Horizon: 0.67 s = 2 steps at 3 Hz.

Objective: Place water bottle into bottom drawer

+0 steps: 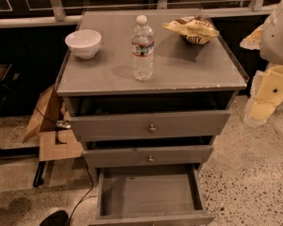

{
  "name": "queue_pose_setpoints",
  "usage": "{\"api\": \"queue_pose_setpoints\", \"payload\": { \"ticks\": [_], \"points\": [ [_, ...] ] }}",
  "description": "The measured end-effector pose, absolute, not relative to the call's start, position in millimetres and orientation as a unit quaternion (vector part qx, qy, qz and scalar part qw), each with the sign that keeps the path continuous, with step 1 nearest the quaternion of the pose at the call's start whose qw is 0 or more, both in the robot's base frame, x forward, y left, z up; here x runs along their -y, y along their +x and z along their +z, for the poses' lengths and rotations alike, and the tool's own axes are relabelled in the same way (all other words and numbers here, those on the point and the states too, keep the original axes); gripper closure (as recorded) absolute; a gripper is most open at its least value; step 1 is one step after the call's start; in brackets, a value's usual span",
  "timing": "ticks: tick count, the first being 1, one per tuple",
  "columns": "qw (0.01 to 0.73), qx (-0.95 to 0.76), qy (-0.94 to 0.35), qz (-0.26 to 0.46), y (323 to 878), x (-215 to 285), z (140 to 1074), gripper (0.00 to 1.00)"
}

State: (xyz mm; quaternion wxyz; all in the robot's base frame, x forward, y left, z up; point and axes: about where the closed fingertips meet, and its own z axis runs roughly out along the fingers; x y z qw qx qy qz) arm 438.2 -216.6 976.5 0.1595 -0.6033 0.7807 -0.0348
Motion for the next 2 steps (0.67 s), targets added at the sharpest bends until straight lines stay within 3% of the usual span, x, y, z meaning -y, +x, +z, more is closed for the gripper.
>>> {"api": "queue_pose_setpoints", "payload": {
  "ticks": [1,2],
  "points": [
    [0.159,-0.781,-0.603,-0.035,438.2,216.6,976.5,0.0],
    [0.16,-0.781,-0.603,-0.035,438.2,216.5,976.5,0.14]
  ]
}}
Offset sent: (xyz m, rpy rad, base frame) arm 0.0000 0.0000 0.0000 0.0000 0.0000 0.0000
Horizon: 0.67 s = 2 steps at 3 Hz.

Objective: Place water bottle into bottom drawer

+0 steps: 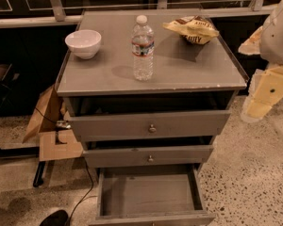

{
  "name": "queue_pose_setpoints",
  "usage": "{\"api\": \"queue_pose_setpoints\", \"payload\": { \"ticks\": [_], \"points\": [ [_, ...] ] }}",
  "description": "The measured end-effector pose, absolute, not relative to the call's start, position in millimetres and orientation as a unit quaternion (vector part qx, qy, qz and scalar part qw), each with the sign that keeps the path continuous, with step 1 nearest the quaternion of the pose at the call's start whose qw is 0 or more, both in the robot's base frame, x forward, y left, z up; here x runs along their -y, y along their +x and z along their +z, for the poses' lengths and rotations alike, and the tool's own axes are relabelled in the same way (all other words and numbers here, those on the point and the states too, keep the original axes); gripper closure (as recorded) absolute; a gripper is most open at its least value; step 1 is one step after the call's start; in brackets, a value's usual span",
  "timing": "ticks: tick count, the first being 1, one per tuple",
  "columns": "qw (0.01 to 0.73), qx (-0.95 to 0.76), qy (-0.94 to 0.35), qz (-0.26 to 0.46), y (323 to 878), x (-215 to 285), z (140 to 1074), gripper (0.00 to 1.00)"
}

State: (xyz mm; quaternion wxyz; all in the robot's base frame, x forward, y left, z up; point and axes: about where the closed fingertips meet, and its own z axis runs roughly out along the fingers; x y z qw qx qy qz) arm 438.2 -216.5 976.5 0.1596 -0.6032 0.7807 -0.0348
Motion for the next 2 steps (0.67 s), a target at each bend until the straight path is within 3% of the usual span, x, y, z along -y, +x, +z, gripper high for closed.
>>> {"api": "queue_pose_setpoints", "payload": {
  "ticks": [2],
  "points": [
    [0.233,-0.794,-0.561,-0.018,478,192,962,0.61]
  ]
}}
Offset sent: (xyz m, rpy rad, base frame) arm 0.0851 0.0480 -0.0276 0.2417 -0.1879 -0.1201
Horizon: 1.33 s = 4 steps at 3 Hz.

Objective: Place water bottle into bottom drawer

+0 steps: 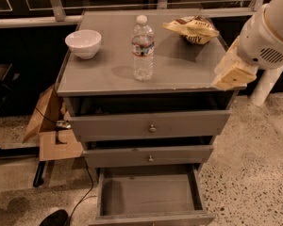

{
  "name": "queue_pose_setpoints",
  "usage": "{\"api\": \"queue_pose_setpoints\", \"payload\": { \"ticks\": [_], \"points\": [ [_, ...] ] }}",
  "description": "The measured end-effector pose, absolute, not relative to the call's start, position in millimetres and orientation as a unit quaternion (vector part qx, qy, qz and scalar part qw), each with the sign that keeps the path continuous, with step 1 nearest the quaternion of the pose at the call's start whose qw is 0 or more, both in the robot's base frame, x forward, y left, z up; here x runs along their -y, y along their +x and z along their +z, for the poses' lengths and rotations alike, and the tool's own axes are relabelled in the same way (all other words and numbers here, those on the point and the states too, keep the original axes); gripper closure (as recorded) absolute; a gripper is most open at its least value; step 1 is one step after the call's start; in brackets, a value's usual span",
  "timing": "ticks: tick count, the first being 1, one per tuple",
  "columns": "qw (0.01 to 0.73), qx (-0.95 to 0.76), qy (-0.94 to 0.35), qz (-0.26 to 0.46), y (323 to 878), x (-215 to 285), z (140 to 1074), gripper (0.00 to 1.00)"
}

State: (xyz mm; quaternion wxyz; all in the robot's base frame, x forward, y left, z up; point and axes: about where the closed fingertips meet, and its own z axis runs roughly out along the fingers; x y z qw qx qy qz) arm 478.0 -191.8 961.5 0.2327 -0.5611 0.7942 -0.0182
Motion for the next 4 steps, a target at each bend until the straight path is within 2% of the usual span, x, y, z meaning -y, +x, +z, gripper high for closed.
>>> {"api": "queue_pose_setpoints", "payload": {
  "ticks": [1,2,3,4],
  "points": [
    [0.285,-0.796,-0.534,-0.018,515,171,953,0.84],
    [0.341,-0.794,-0.503,-0.013,556,156,950,1.0],
    [0.41,-0.786,-0.463,0.01,601,143,950,1.0],
    [0.408,-0.788,-0.461,0.013,601,143,947,1.0]
  ]
}}
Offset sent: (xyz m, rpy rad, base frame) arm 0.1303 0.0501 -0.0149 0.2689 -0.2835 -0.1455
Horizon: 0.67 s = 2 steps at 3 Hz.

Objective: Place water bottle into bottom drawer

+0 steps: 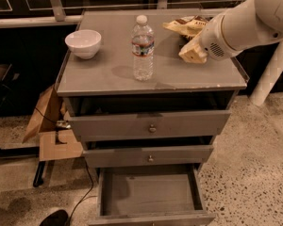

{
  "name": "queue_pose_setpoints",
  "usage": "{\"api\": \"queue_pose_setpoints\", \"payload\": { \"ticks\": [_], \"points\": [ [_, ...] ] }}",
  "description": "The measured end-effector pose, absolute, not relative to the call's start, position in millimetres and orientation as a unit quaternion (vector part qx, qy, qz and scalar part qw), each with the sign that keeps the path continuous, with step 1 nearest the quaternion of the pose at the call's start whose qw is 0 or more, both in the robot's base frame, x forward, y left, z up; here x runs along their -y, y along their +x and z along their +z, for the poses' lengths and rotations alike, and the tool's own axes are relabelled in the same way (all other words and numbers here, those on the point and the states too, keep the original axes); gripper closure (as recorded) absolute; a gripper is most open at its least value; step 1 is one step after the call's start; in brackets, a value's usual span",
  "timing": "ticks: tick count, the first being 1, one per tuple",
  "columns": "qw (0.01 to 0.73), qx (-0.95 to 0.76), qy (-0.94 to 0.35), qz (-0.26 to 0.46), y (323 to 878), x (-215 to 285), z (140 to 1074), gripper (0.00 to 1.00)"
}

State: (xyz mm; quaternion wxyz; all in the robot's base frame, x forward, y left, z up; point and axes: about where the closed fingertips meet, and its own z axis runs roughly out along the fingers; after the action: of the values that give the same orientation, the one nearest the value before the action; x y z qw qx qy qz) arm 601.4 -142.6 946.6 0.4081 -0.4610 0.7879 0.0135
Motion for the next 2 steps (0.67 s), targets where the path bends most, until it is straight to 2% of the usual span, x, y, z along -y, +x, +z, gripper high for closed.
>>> {"api": "queue_pose_setpoints", "payload": {
  "ticks": [1,2],
  "points": [
    [0.407,-0.789,-0.459,0.033,602,136,941,0.81],
    [0.405,-0.789,-0.458,0.056,606,126,934,0.58]
  ]
}}
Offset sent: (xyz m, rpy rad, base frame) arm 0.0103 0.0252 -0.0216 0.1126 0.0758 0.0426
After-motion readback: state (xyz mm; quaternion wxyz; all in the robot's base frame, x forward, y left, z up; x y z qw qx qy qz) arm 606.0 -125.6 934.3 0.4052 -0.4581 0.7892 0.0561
